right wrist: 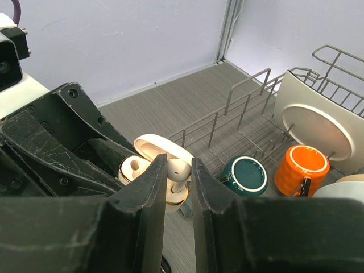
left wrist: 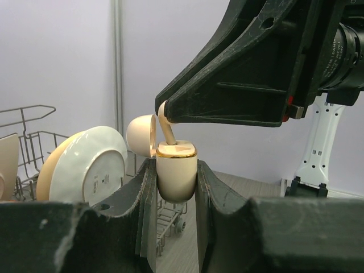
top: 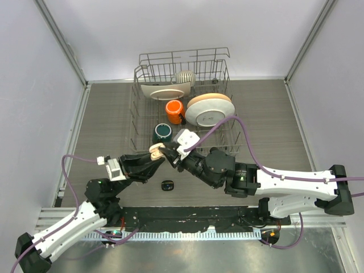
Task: Insert the wireless bluetooth earbuds into the charging case
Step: Place the earbud in the charging case.
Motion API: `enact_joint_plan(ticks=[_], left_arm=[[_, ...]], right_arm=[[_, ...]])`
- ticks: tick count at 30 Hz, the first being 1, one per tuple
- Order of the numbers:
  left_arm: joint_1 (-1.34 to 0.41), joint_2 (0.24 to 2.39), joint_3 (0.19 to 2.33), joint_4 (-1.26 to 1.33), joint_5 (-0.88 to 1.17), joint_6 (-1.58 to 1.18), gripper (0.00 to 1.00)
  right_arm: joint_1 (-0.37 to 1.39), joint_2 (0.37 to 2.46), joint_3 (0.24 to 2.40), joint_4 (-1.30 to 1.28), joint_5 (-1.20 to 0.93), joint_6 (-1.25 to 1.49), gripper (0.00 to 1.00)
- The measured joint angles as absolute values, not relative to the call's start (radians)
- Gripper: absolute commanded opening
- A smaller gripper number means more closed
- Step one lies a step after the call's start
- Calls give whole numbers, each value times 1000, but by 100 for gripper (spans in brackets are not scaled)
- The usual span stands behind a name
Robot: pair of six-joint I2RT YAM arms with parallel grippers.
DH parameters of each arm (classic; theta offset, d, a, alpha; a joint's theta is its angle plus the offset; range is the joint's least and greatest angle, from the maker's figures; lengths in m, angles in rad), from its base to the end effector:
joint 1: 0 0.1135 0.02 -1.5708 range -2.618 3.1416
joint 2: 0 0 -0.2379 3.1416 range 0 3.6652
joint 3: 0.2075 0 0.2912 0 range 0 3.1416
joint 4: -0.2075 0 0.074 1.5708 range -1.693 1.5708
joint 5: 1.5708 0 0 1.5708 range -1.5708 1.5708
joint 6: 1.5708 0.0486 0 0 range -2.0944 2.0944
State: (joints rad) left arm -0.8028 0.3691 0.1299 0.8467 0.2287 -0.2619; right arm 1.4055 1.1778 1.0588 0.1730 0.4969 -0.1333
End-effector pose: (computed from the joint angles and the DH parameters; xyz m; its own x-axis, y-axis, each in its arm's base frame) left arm 0.1232 -0.1435 0.2594 0.1682 -0.5371 -0.8266 0.9043 0.4179 -0.0876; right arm 0.0781 0.3271 0.3653 0.1136 -0.0289 -0.9931 -0.7806 0.6158 -0.1072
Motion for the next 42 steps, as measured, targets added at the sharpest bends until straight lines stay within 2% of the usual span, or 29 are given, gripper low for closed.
enact_joint_plan(ticks=[11, 16, 20, 26, 29, 30, 32, 33, 34, 36, 42], left_arm=[[-803, 371, 125, 862, 228, -253, 0], [-803, 377, 125, 864, 224, -253, 0], [-803, 384, 125, 872, 223, -253, 0], [-803, 386, 125, 895, 207, -253, 0], [-803, 387, 125, 901, 205, -253, 0], [-803, 387, 125, 901, 205, -253, 0], [-803, 388, 125, 908, 200, -252, 0], [-803, 387, 125, 916, 190, -251, 0], [-802, 387, 125, 930, 183, -250, 0], [-800, 385, 125, 945, 176, -249, 0], [-798, 384, 125, 979, 175, -249, 0]], right_arm=[[1396, 1169, 1066, 131, 441, -117, 1], [1392, 1169, 1067, 118, 433, -103, 11], [1390, 1160, 1067, 106, 432, -99, 14], [1391, 1151, 1066, 96, 423, -94, 28], [1391, 1151, 1066, 97, 417, -88, 31], [1391, 1151, 1066, 96, 417, -85, 42], [1391, 1151, 1066, 91, 417, -75, 52], [1391, 1151, 1066, 85, 418, -73, 61], [1391, 1151, 1066, 76, 419, -70, 64], [1391, 1152, 1067, 70, 423, -65, 68], [1390, 1150, 1067, 51, 428, -46, 72]])
